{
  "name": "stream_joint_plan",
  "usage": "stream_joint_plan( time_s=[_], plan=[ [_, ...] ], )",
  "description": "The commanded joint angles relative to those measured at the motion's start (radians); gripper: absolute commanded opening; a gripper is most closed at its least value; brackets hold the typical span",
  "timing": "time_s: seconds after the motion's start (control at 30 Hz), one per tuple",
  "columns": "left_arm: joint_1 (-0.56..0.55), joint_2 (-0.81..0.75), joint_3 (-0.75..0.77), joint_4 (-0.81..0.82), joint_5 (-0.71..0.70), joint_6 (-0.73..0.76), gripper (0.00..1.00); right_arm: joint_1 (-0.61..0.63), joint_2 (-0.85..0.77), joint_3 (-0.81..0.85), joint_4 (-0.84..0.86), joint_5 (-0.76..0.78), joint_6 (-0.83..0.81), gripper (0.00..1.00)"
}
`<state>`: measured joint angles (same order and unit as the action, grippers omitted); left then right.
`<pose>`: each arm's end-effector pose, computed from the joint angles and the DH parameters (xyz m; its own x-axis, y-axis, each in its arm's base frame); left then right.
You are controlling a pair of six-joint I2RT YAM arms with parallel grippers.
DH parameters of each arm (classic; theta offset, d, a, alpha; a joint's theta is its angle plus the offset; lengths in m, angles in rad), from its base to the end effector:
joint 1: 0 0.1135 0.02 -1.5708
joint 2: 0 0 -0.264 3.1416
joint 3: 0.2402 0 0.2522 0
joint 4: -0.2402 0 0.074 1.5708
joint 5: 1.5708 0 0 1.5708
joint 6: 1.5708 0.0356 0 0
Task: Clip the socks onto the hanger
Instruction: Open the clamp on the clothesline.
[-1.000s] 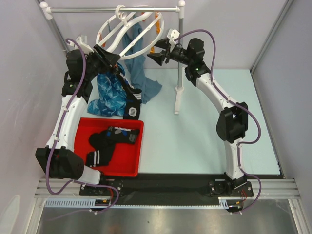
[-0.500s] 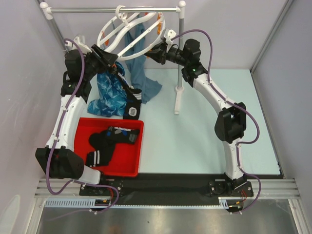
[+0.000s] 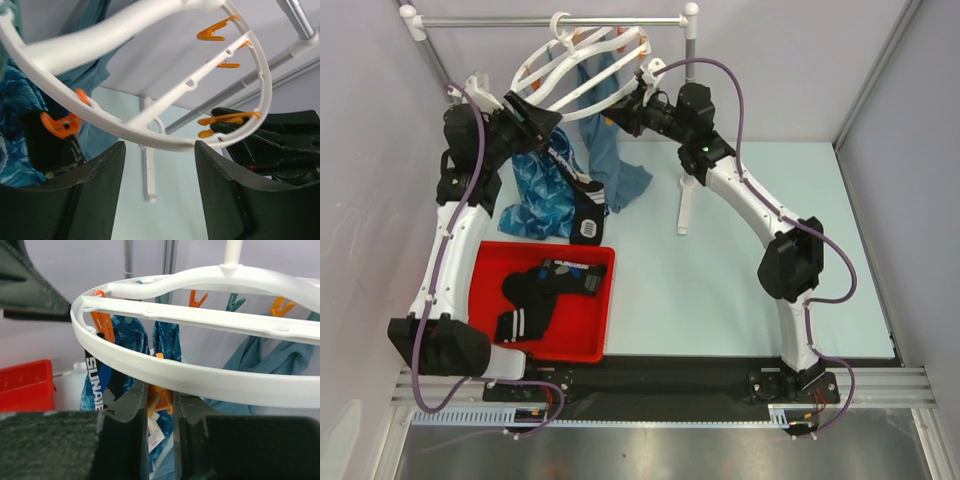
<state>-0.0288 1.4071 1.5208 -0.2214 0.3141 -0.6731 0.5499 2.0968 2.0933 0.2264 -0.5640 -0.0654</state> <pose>0.3203 -0.0202 0.4498 -0.2925 -0.5847 -0.7567 0.1945 0.7383 -0.6458 0.4157 0.2771 0.4240 0.2460 0.0860 -0.9655 -0.8719 0.4547 -0.1817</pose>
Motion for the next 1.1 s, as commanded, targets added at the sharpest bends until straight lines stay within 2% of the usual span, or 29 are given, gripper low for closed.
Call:
stream_joint_plan(
  time_s=[0.0,0.13,0.27,0.43,0.57,0.7,0.87,1.0,1.07],
  plan=[
    [0.001,-0.079,0.029,-0.047,0.078,-0.008,0.63,0.080,-0.067,0.078,-0.093,0.159,0.027,0.00],
    [0.001,-0.186,-0.043,-0.073,0.102,0.013,0.64,0.142,-0.055,0.146,-0.212,0.274,0.038,0.00],
    [0.001,-0.302,-0.122,-0.156,0.089,0.052,0.64,0.182,-0.058,0.152,-0.222,0.389,0.096,0.00],
    [0.001,-0.447,-0.214,-0.274,0.028,0.096,0.62,0.202,-0.054,0.151,-0.259,0.454,0.177,0.00],
    [0.001,-0.562,-0.419,-0.305,0.022,0.075,0.58,0.206,-0.041,0.163,-0.259,0.469,0.213,0.00],
    [0.001,-0.672,-0.603,-0.346,-0.062,0.058,0.58,0.211,-0.038,0.174,-0.260,0.463,0.216,0.00],
    [0.001,-0.697,-0.821,-0.341,-0.125,-0.074,0.61,0.216,-0.040,0.171,-0.260,0.464,0.213,0.00],
    [0.001,-0.697,-0.924,-0.332,-0.256,-0.221,0.63,0.219,-0.040,0.162,-0.263,0.455,0.214,0.00],
    [0.003,-0.671,-0.941,-0.296,-0.274,-0.224,0.63,0.220,-0.043,0.152,-0.265,0.454,0.216,0.00]
  ],
)
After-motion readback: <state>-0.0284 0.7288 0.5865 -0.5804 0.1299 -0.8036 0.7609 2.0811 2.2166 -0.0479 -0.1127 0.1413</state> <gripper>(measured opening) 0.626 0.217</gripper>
